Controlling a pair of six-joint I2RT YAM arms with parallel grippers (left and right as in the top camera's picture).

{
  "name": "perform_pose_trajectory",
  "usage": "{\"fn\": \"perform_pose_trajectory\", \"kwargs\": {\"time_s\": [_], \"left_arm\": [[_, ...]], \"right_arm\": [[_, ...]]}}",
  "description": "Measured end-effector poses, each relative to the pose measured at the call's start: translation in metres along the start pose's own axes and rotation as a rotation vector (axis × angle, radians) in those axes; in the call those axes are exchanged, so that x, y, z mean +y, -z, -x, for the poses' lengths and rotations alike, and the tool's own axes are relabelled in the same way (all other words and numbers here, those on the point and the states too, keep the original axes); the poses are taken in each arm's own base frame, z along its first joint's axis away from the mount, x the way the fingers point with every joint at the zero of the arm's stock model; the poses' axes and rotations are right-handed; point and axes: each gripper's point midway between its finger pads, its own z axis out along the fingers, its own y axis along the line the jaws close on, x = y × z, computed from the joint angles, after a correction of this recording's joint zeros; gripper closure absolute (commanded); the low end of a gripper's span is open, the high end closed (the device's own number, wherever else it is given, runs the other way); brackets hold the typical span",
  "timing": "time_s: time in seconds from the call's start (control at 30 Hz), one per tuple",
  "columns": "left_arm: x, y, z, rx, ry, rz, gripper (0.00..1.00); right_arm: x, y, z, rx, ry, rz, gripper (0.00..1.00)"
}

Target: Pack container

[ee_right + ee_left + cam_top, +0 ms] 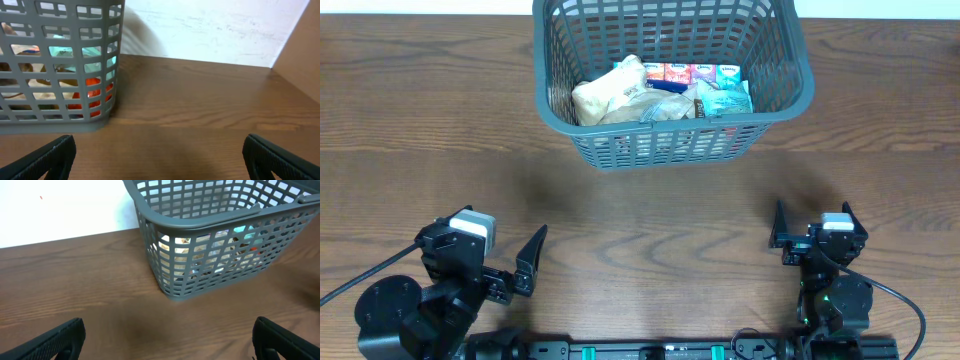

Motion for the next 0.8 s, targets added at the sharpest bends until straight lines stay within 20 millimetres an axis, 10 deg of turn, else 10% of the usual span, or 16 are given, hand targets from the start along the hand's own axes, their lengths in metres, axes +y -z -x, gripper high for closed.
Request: {"fn": "perform_pose_trajectory", "kwargs": {"time_s": [0.8], "left_arm": [[0.0009, 0.0000, -0.0004, 0.002, 0.000, 0.005, 0.01]], "right_arm": [[0.0018, 0.0000, 0.0001, -0.001, 0.000, 0.010, 0.01]]}}
